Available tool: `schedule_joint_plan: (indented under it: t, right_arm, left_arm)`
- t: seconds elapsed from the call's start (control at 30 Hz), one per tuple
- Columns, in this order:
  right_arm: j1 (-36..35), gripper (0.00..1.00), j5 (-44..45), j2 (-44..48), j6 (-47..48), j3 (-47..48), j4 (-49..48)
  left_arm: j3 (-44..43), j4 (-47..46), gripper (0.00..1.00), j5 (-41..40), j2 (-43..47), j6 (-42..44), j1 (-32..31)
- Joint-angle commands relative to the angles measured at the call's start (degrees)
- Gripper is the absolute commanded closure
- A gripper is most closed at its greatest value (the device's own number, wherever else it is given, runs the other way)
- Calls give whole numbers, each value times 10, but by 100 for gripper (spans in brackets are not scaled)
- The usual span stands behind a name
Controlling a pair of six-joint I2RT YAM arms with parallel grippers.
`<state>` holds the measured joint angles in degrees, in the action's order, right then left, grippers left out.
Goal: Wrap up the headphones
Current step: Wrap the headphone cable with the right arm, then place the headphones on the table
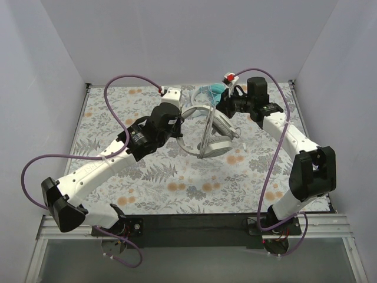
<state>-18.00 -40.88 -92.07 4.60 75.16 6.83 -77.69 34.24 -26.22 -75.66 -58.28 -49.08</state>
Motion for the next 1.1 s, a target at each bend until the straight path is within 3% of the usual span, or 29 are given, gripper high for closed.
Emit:
schedule_joint_plan:
  t: [0.0,0.3,0.57,1.07]
  right_arm:
    - [8,90,-53,17,-42,-33,-102]
    - [9,90,-84,26,-129,-104,-219]
    - [9,83,-88,19,-214,-159,-315]
    - [-8,82,-53,-41,-322,-236,-371]
  left_arm:
    - [-37,-25,100,15,21,-30,-4]
    - [-57,-21,100,13,10,-44,-4]
    - [-55,-25,100,-13,-7,-67,-3]
    - [100,-124,100,-85,-8,-141,-2]
